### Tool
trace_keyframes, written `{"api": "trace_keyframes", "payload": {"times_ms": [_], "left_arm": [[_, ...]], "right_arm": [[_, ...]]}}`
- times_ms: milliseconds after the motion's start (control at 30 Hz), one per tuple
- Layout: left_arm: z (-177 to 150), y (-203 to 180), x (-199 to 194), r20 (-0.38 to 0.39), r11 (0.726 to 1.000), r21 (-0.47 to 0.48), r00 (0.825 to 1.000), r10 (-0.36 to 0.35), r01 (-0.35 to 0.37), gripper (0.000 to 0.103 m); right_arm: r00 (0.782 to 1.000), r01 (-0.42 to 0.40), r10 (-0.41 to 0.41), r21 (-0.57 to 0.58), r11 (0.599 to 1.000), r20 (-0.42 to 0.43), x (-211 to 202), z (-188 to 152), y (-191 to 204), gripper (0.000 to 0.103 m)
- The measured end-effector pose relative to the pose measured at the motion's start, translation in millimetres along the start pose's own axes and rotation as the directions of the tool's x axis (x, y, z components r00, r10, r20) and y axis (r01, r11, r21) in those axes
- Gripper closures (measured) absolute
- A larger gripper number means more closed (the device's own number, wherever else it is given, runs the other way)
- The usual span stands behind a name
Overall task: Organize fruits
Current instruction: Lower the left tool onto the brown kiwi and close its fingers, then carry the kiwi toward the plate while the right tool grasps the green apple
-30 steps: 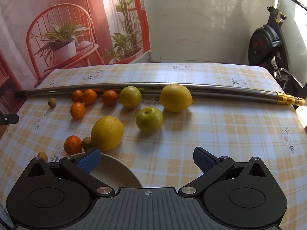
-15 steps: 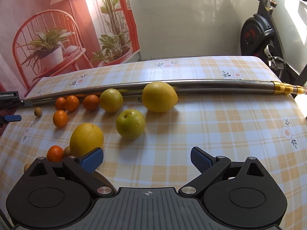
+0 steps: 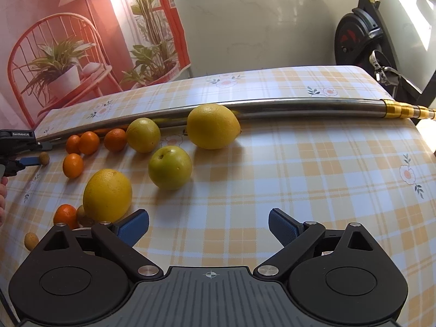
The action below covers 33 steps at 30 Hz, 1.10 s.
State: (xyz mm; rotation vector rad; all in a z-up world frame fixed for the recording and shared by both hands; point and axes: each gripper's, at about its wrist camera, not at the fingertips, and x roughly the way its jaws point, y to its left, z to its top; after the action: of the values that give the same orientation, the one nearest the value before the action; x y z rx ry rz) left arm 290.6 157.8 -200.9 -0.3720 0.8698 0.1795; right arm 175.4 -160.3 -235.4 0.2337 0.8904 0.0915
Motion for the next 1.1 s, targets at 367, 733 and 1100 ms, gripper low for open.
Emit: {"api": "trace_keyframes", "payload": {"times_ms": [367,733,1100], "left_arm": [[-29.6,-18.1,-56.5,0.081,0.984,0.165,0.993,-0.081,0.067,0.074],[-89.9,-48.8,-109.3,0.073,0.943,0.253,0.968,-0.241,0.216,0.074],[-122.4,-61.2,-112.6,0.038,0.927,0.246,0.953,-0.3,0.282,0.074]], "right_arm": [[0.998,-0.039,0.041,-0.051,0.998,0.051,5.0,-2.1,-1.5,0.019],[0.96,-0.095,0.151,-0.231,0.968,0.237,23.8,2.0,9.8,0.036],[0.944,-0.105,0.201,-0.34,0.935,0.26,36.2,3.3,21.8,0.048]]}}
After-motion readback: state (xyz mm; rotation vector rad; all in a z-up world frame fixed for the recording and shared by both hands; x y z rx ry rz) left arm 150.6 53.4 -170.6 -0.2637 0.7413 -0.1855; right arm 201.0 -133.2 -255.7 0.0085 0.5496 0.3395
